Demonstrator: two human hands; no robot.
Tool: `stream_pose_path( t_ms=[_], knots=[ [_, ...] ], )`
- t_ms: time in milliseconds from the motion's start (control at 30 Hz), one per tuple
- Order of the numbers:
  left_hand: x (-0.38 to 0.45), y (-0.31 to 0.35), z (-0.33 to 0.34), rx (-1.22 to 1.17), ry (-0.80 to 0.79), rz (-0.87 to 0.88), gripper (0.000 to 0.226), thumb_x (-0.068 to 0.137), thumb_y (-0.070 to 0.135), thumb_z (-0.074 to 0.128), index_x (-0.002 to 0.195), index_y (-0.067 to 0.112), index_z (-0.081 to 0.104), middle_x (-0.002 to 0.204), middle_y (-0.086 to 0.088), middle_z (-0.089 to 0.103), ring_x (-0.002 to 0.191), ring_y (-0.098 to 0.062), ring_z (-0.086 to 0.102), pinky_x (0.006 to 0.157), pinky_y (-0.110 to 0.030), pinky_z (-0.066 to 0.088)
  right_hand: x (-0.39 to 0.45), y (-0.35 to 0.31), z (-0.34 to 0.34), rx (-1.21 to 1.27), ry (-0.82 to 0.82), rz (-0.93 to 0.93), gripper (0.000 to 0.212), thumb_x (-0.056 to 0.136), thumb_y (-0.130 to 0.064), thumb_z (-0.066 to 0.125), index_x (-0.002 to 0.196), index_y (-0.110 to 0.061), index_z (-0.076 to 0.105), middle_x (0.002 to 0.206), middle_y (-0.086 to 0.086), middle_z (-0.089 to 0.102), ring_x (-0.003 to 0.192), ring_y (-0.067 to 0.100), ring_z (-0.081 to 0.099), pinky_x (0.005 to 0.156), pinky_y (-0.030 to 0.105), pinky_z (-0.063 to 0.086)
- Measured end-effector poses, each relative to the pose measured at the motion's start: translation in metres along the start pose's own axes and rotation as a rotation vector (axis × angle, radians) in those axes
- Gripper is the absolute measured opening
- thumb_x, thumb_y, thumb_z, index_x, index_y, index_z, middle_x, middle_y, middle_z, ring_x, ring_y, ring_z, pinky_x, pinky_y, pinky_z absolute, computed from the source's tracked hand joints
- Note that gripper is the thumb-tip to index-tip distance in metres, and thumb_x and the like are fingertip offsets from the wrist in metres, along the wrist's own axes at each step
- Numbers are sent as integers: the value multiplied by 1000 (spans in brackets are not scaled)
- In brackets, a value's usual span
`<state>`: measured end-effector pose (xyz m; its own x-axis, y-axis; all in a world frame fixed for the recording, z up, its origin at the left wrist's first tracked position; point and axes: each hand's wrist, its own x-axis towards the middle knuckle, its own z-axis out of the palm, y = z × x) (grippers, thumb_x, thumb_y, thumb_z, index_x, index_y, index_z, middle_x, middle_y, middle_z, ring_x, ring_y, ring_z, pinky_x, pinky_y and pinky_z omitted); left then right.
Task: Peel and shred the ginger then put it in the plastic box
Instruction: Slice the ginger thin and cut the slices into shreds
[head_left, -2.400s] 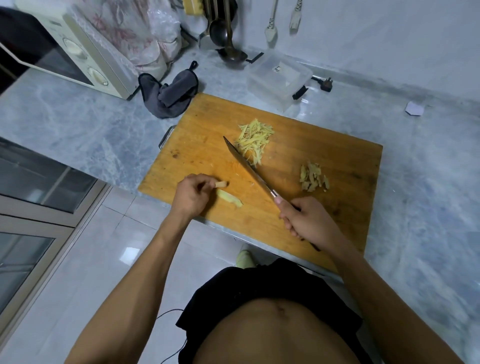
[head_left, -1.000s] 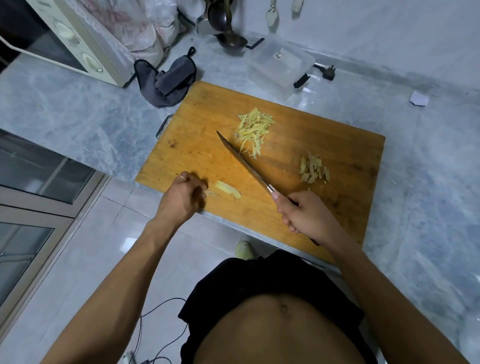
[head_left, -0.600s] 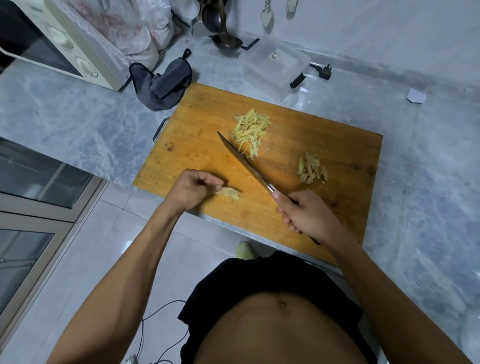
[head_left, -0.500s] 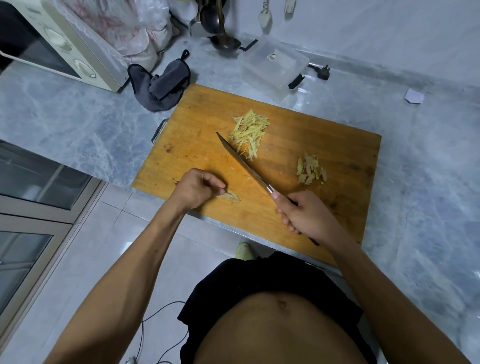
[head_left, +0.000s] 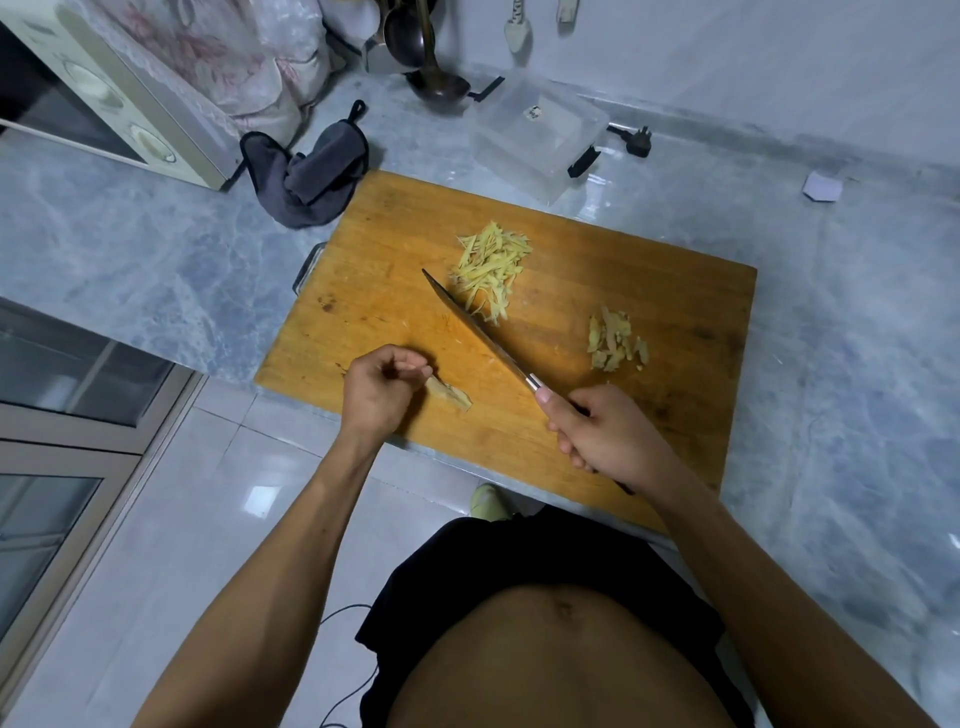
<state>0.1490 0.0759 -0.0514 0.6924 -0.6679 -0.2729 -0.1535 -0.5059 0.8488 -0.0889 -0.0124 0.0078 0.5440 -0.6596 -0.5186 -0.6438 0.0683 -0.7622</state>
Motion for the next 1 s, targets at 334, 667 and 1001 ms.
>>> stream_pose_path(
  t_ms=[334,667,1001],
  knots=[
    [-11,-14,-10,284,49,292,29,85,-2,67,106,17,74,107,3,64,100,-13,62,95,-20,45,2,-6,0,-25,-42,-21,63,98,-55,50,86,5,65,59,1,63,47,10,56,53,26,45],
    [-32,-30,9,443,31,360,28,91,14,65,118,19,71,122,-2,59,112,-24,55,84,-31,50,11,-16,-5,-139,-157,-48,63,98,-56,47,86,3,65,60,2,62,51,16,59,58,33,50],
    [-50,-48,28,423,267,385,15,87,12,72,101,16,77,102,-5,65,95,-25,53,74,-36,50,17,-15,7,-438,-170,-262,67,98,-58,44,62,-2,42,55,2,39,47,11,40,52,34,32]
  ],
)
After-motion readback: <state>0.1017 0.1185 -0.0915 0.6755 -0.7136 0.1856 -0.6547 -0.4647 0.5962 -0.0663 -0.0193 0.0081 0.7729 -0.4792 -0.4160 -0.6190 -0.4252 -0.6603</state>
